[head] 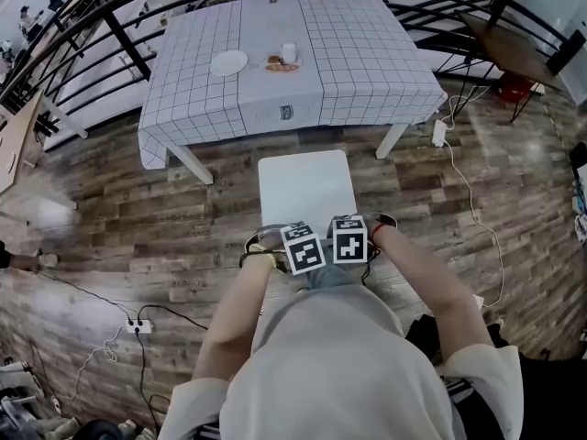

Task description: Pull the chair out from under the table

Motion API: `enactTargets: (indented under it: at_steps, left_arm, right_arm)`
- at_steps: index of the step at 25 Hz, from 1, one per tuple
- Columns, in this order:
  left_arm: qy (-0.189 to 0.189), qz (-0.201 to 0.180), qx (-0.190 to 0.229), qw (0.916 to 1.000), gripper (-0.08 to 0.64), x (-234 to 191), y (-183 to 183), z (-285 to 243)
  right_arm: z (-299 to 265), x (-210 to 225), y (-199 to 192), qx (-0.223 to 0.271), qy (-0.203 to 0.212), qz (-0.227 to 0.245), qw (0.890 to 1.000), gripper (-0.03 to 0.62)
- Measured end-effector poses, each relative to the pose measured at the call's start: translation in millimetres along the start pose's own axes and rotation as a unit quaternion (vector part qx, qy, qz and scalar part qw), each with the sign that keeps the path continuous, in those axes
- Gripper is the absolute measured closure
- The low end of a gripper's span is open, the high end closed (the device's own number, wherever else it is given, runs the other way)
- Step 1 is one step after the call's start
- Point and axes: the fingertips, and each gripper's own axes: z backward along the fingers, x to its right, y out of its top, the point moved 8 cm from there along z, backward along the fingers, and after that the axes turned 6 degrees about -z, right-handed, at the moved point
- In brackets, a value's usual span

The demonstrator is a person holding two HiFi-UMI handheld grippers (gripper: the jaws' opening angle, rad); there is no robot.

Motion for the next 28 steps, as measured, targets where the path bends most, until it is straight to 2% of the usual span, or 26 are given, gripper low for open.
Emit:
enactTargets:
  at_steps: [20,28]
  left_arm:
    - [0.012,-0.006,-0.001,0.9999,0.476,4.0,1.3,-0.2]
    - [0.026,-0.013,0.009,0.9995,0.467,6.6,1.9,7.4]
  right_arm:
    - [1.2,-2.4,-2.0,0.007,-0.003,-0.015,1.0,0.514]
    - [8.8,-7.4,-1.8,0.018,-0.029,-0.012,0.999,0.511]
